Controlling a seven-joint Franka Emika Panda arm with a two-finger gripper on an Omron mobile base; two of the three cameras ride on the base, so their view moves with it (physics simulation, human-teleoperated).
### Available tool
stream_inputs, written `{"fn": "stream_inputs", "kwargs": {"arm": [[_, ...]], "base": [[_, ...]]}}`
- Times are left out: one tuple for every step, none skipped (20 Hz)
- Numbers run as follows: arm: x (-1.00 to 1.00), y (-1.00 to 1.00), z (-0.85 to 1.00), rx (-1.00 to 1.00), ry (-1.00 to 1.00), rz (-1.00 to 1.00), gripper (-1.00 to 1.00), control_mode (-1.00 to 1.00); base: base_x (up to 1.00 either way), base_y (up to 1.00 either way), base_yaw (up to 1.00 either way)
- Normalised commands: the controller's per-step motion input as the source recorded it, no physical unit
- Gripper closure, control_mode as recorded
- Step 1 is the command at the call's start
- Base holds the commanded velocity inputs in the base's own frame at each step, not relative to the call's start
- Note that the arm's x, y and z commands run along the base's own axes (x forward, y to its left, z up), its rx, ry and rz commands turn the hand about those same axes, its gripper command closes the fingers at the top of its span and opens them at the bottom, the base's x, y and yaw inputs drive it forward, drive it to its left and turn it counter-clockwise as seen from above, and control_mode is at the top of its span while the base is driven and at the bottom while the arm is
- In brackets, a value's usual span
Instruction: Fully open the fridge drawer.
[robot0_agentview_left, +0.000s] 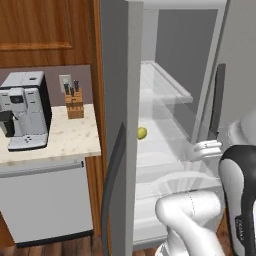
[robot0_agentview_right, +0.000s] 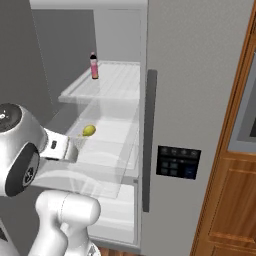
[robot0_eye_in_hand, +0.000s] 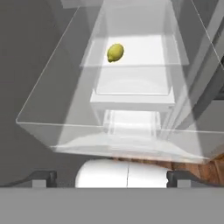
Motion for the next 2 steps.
{"fn": "stream_inputs", "kwargs": {"arm": [[-0.26,0.0,0.9,0.09,-0.27,0.01,-1.0,-1.0],[0.0,0.0,0.0,0.0,0.0,0.0,-1.0,-1.0]], "base": [[0.0,0.0,0.0],[0.0,0.0,0.0]]}}
